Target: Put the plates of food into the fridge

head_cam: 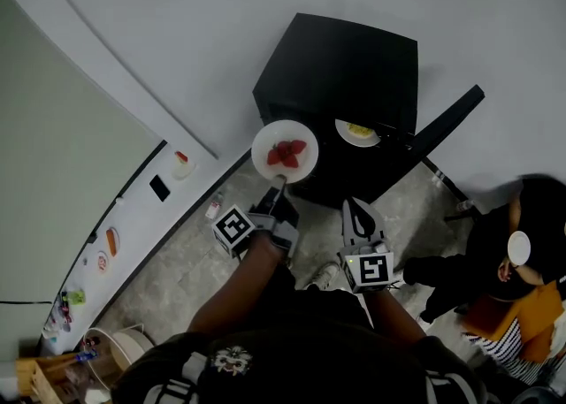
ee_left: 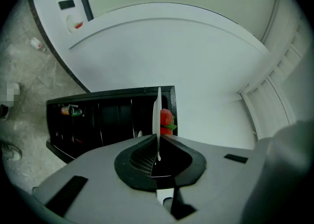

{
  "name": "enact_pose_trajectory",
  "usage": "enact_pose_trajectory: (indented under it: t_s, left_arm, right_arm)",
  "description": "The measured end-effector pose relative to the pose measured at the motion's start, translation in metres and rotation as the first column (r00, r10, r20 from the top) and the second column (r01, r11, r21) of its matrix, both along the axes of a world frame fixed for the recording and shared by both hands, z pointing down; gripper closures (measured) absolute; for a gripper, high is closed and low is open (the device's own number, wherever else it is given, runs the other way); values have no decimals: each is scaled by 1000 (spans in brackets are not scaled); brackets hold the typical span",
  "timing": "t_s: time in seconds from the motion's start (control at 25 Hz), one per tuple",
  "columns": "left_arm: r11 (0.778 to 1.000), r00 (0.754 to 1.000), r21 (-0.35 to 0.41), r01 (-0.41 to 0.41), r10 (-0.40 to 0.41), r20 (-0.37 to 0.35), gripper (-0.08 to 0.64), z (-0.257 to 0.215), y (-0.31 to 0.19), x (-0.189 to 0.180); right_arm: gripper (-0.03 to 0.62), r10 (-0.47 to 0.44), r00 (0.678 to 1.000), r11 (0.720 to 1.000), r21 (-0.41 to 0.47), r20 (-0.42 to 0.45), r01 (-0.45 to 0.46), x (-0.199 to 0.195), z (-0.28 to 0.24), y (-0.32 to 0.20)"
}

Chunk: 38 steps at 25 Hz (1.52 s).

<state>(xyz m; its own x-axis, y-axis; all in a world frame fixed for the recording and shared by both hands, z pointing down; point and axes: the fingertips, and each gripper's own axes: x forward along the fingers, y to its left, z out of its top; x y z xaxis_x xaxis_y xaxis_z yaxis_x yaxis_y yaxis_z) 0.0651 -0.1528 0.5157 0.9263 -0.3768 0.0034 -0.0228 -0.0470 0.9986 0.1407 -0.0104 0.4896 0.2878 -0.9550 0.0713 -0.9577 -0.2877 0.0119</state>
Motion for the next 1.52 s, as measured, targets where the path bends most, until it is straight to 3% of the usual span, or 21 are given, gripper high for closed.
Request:
enact_pose_trajectory:
  t_s: [0.28, 0.92, 1.52]
  left_arm:
    - [999, 1000, -32, -16, 16, 23, 528, 35, -19, 20]
    - [999, 998, 10, -35, 35, 59, 528, 74, -51, 81]
    - [999, 996, -16, -33, 34, 84, 528, 96, -78, 120]
  right_arm:
    - [568, 43, 999, 999, -14, 27, -43, 16, 16, -13]
    - [568, 72, 985, 996, -54, 155, -65, 20, 53, -9]
    - [568, 77, 979, 995, -82, 190, -63, 18, 73, -20]
